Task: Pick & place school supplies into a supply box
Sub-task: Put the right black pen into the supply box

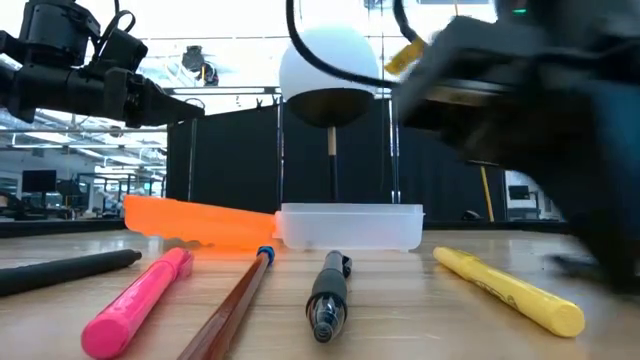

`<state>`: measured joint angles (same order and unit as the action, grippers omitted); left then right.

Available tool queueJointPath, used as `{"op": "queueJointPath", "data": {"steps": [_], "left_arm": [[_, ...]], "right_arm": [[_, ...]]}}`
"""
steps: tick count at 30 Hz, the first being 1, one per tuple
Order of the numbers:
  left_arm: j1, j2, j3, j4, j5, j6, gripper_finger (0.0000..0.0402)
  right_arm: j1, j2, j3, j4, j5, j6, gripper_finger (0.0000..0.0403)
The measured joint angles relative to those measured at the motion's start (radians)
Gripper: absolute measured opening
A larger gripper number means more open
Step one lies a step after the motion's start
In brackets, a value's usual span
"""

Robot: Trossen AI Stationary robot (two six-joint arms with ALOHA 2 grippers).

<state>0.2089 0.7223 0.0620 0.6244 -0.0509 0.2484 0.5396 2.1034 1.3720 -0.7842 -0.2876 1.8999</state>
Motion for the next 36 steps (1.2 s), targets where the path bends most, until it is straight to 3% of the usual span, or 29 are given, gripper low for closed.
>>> {"op": "queueJointPath", "data": {"steps": [7, 15, 27, 29, 34, 36], "left_arm": [[0.0, 0.0, 0.0, 0.0, 0.0, -0.001, 0.0058], [0.0, 0.0, 0.0, 0.0, 0.0, -0.003, 0.0058], [0.0, 0.0, 0.0, -0.001, 0.0, -0.002, 0.0058], [0.0, 0.0, 0.0, -0.001, -0.001, -0.002, 0.0058], [0.0, 0.0, 0.0, -0.001, -0.001, 0.0, 0.0058], [0.0, 0.0, 0.0, 0.0, 0.0, 0.001, 0.0058]], "right_arm": [[0.023, 0.0, -0.002, -0.056, -0.032, -0.1, 0.0094], [0.048, -0.004, -0.026, -0.053, 0.025, -0.306, 0.0049], [0.035, -0.067, -0.044, 0.068, 0.14, -0.286, 0.0023], [0.021, -0.119, -0.045, 0.09, 0.175, -0.287, 0.0023], [-0.058, -0.263, -0.049, 0.095, 0.4, -0.3, 0.0021], [-0.091, -0.321, -0.045, 0.126, 0.441, -0.329, 0.0021]]}}
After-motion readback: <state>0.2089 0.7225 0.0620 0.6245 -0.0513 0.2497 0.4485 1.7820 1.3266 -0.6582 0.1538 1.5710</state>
